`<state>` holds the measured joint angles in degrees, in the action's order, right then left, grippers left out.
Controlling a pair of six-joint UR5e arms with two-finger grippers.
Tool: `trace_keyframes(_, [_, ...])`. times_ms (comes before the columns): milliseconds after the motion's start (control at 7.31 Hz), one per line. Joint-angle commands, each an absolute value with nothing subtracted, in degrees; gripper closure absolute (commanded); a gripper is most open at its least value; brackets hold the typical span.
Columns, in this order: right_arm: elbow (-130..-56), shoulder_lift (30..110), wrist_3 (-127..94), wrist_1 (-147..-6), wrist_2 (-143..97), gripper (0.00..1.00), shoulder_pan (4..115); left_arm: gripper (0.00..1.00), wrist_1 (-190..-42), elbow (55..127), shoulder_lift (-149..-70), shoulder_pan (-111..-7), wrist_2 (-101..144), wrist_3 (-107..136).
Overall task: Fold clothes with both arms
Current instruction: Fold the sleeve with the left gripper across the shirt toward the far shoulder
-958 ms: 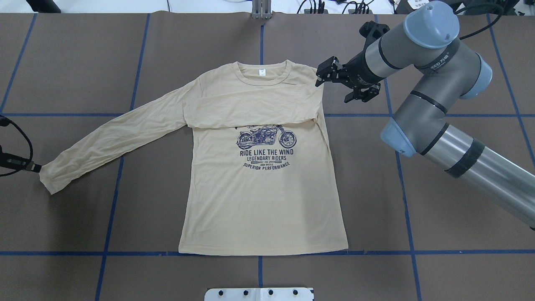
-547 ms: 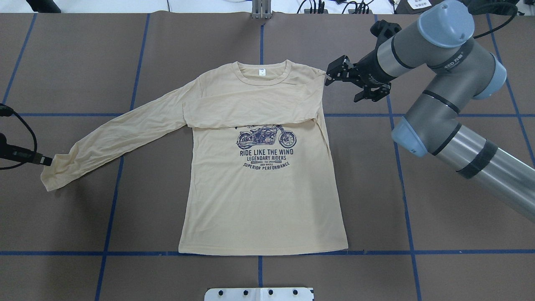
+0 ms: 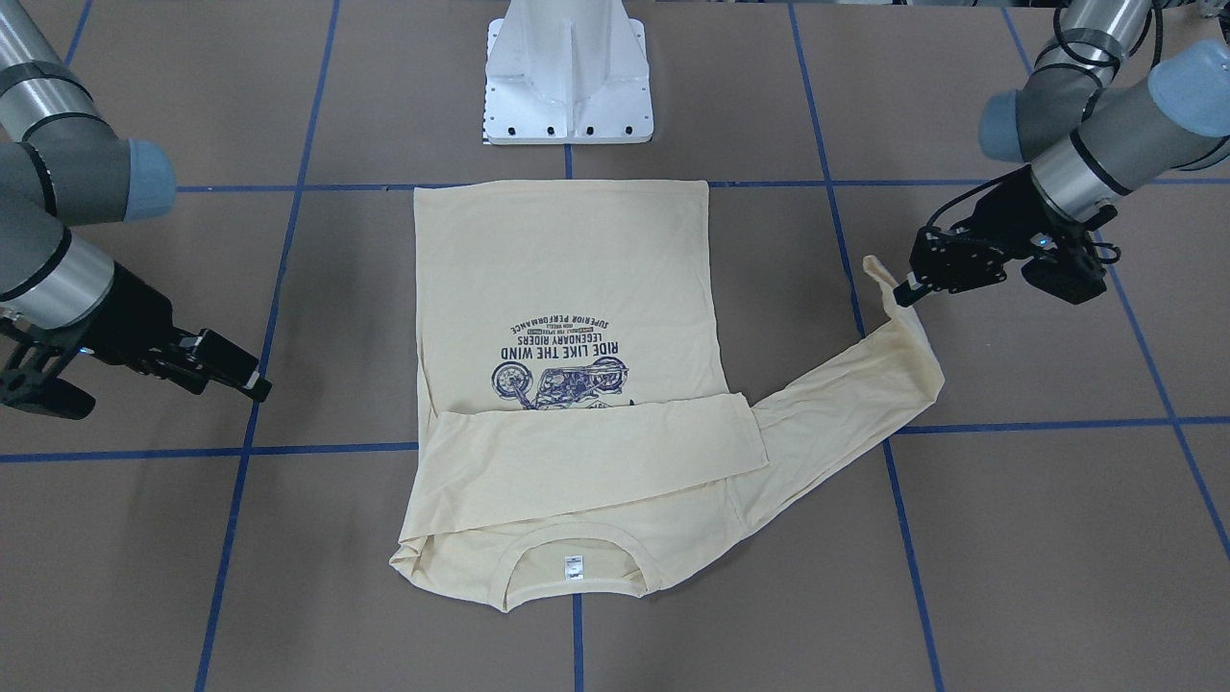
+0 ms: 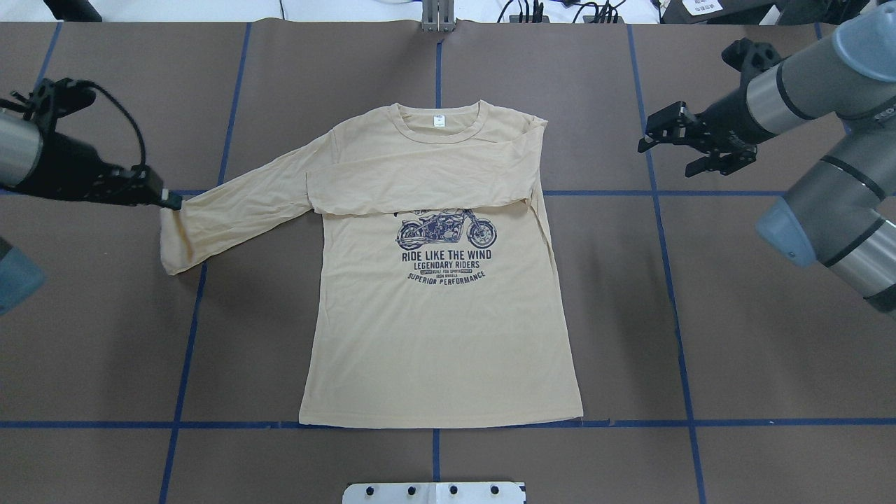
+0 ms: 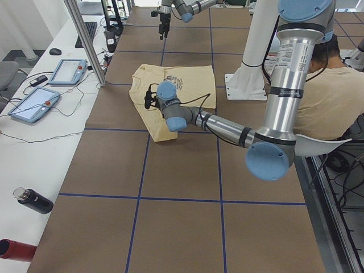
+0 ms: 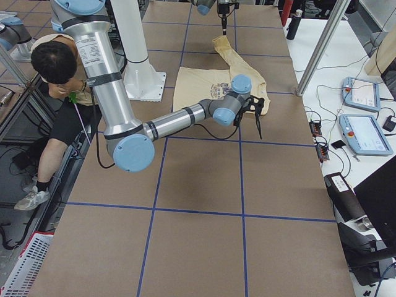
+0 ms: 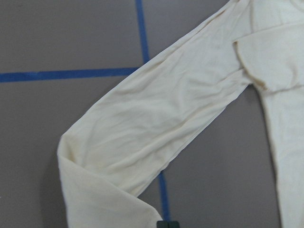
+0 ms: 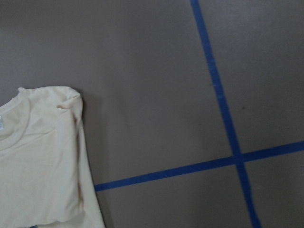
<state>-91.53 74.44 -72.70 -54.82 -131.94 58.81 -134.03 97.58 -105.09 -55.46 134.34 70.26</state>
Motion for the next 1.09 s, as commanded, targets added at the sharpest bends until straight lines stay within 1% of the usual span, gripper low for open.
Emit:
trace_keyframes(0, [-91.23, 81.18, -65.86, -51.78, -132.1, 0.01, 61.86, 1.0, -116.08, 94.94, -126.82, -48.73, 124.6, 82.38])
trace_keyframes(411, [-89.48, 85.24, -56.82, -51.68, -132.01, 0.01, 66.16, 1.0, -116.97, 80.21, -144.09, -43.44, 117.73, 90.42])
trace_keyframes(684, [-88.86, 85.78, -54.49, -51.68, -132.01, 0.01, 67.15, 1.0, -120.67, 71.23, -152.27, -42.37, 115.84, 94.2])
trace_keyframes(821, [-88.86, 85.96, -54.49, -51.68, -132.01, 0.01, 67.15, 1.0, -120.85, 70.76, -153.1, -42.36, 115.49, 94.39])
trace_keyframes(958, [-88.86, 86.13, -54.49, -51.68, -132.1, 0.01, 67.15, 1.0, -122.94, 67.97, -154.15, -42.19, 112.36, 94.39])
